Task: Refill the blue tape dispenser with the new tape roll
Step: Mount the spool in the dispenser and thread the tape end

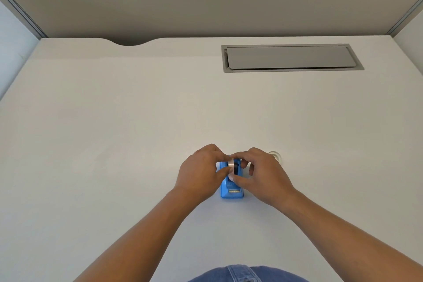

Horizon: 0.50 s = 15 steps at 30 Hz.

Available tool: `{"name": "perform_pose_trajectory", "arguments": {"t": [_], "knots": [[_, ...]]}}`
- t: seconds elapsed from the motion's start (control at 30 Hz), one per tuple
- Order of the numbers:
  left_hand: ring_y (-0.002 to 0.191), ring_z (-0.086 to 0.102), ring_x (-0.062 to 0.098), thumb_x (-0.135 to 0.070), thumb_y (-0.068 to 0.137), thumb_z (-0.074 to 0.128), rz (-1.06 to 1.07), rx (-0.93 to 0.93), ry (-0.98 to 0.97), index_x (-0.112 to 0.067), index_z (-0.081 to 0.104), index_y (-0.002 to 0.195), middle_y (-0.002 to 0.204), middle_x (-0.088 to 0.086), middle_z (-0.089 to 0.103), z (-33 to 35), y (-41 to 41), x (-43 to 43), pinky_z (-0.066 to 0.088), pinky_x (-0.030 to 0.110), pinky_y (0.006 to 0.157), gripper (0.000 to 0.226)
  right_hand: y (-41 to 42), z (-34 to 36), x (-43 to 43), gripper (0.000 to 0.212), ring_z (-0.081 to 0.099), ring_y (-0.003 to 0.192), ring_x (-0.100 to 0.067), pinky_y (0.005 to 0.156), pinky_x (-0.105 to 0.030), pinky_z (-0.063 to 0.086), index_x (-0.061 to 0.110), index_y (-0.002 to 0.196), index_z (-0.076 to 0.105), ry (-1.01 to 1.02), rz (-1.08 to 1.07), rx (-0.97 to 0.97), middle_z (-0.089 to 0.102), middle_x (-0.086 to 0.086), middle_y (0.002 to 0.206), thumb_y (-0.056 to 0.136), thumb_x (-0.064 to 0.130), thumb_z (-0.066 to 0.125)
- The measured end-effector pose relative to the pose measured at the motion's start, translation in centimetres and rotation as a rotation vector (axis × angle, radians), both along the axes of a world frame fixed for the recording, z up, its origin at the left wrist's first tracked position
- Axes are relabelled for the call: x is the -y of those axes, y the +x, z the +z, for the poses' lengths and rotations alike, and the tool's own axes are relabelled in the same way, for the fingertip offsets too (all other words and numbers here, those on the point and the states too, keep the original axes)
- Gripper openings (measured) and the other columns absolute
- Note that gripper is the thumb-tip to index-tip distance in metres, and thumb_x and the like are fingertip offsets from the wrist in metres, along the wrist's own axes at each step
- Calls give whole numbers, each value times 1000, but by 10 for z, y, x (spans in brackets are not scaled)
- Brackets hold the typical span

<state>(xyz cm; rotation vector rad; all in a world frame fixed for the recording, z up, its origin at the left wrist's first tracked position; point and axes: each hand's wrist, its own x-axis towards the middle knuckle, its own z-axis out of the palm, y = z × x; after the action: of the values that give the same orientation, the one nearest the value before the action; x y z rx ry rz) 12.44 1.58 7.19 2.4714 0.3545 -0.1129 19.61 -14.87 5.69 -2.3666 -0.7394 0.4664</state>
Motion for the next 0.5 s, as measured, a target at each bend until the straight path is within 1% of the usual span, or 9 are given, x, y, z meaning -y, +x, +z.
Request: {"name": "perform_pose_trajectory", "arguments": {"t": [0.1, 0.2, 0.3, 0.5], "knots": [[80, 58, 8, -38, 89, 66, 10, -2, -6, -32, 74, 101, 99, -14, 63, 1, 4, -1, 48, 26, 66, 16, 0, 0, 0, 41, 49, 68, 3, 60, -15, 36, 39, 115, 65, -14, -1, 6, 56, 14, 88, 76, 45, 77], [81, 58, 9, -37, 89, 65, 48, -23, -10, -33, 75, 92, 96, -16, 66, 3, 11, -2, 49, 28, 67, 11, 1, -1, -1, 44, 49, 69, 3, 59, -14, 35, 39, 118, 64, -39, -1, 18, 57, 14, 89, 76, 46, 76], [81, 59, 10, -36, 90, 64, 73, -41, 3, -34, 74, 92, 97, -15, 68, 4, 18, -2, 50, 28, 68, 10, 1, -1, -2, 45, 49, 69, 3, 60, -14, 35, 39, 119, 64, -57, -4, 30, 57, 15, 91, 76, 48, 76], [80, 62, 14, -31, 93, 58, 54, -20, 66, -29, 72, 95, 97, -9, 70, 2, 22, -1, 44, 27, 62, 14, 1, -1, -2, 44, 48, 69, 2, 60, -15, 35, 39, 118, 64, -77, -4, 36, 56, 16, 91, 76, 48, 75]]}}
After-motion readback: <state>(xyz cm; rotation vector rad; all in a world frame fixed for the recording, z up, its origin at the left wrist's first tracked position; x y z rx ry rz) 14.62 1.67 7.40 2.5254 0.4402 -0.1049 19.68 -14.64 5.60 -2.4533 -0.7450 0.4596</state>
